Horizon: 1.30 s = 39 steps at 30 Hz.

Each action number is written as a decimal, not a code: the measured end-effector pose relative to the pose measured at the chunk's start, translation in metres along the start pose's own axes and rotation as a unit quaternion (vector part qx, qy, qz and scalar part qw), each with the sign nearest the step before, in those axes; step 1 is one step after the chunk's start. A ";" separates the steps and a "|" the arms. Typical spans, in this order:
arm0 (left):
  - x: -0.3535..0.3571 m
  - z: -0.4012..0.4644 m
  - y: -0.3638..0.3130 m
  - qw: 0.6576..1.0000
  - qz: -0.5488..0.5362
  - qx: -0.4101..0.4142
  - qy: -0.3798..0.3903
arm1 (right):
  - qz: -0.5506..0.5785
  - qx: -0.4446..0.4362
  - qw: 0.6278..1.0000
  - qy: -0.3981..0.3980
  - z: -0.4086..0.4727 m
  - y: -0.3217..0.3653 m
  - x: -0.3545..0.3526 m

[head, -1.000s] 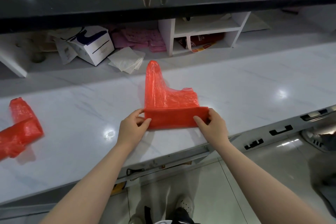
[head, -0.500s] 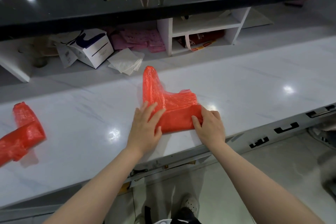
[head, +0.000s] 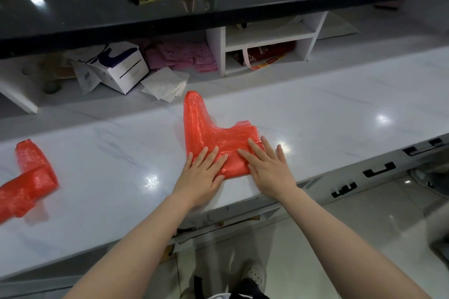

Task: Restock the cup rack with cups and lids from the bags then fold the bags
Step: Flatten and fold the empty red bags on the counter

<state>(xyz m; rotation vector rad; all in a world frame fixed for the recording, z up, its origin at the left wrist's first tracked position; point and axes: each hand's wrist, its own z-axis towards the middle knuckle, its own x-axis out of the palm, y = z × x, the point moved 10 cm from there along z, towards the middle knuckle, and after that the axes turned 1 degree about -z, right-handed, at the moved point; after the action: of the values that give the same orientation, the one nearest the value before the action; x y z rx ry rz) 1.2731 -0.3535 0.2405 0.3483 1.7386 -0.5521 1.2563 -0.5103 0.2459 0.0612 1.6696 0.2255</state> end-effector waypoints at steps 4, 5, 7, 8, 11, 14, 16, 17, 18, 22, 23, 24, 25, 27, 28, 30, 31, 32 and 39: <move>-0.002 -0.003 0.004 0.999 -0.025 0.017 0.010 | 0.000 0.014 0.999 0.029 -0.004 -0.003 0.002; -0.003 -0.006 0.008 0.999 -0.039 0.016 0.006 | 0.003 0.015 0.999 0.031 -0.006 -0.004 0.002; -0.005 -0.015 0.019 0.998 -0.068 0.011 -0.003 | 0.006 0.010 0.999 0.037 -0.009 -0.005 0.001; -0.006 -0.020 0.024 0.997 -0.076 0.011 -0.005 | 0.005 0.001 0.999 0.042 -0.011 -0.005 0.001; -0.008 -0.032 0.036 0.995 -0.099 0.004 -0.013 | 0.016 -0.027 0.998 0.056 -0.018 -0.005 0.001; -0.011 -0.043 0.046 0.992 -0.126 -0.005 -0.025 | 0.022 -0.047 0.997 0.051 -0.025 -0.007 -0.002; -0.012 -0.049 0.048 0.991 -0.133 0.002 -0.032 | 0.002 -0.064 0.997 0.043 -0.033 -0.004 -0.002; -0.013 -0.051 0.047 0.990 -0.136 0.006 -0.038 | -0.006 -0.072 0.997 0.030 -0.037 -0.002 -0.001; -0.014 -0.052 0.046 0.989 -0.139 0.011 -0.045 | -0.002 -0.075 0.997 0.010 -0.040 0.000 -0.002; -0.020 -0.054 0.044 0.987 -0.141 0.033 -0.073 | 0.074 -0.069 0.994 -0.036 -0.049 0.007 -0.010; -0.020 -0.054 0.044 0.987 -0.141 0.036 -0.074 | 0.091 -0.064 0.993 -0.034 -0.050 0.007 -0.012; -0.020 -0.055 0.044 0.986 -0.144 0.038 -0.071 | 0.107 -0.058 0.992 -0.034 -0.049 0.006 -0.014; -0.019 -0.055 0.044 0.986 -0.149 0.037 -0.068 | 0.125 -0.050 0.990 -0.038 -0.049 0.004 -0.017; -0.019 -0.056 0.045 0.984 -0.166 0.027 -0.065 | 0.178 -0.014 0.981 -0.072 -0.047 -0.004 -0.028; -0.019 -0.056 0.047 0.981 -0.179 0.019 -0.069 | 0.197 0.008 0.977 -0.086 -0.045 -0.008 -0.032; -0.025 -0.058 0.055 0.970 -0.219 -0.002 -0.104 | 0.204 0.048 0.973 -0.100 -0.042 -0.011 -0.035; -0.029 -0.060 0.060 0.960 -0.247 -0.013 -0.132 | 0.218 0.067 0.968 -0.108 -0.041 -0.011 -0.034; -0.034 -0.063 0.066 0.947 -0.278 -0.026 -0.159 | 0.242 0.085 0.959 -0.121 -0.041 -0.013 -0.035; -0.037 -0.066 0.086 0.891 -0.376 -0.134 -0.218 | 0.316 0.233 0.911 -0.130 -0.036 -0.033 -0.024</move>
<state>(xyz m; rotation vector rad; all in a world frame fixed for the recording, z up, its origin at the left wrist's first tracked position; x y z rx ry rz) 1.2711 -0.2433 0.2726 -0.6423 1.4347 -0.8480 1.2269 -0.5509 0.2662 0.9631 1.3596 0.2817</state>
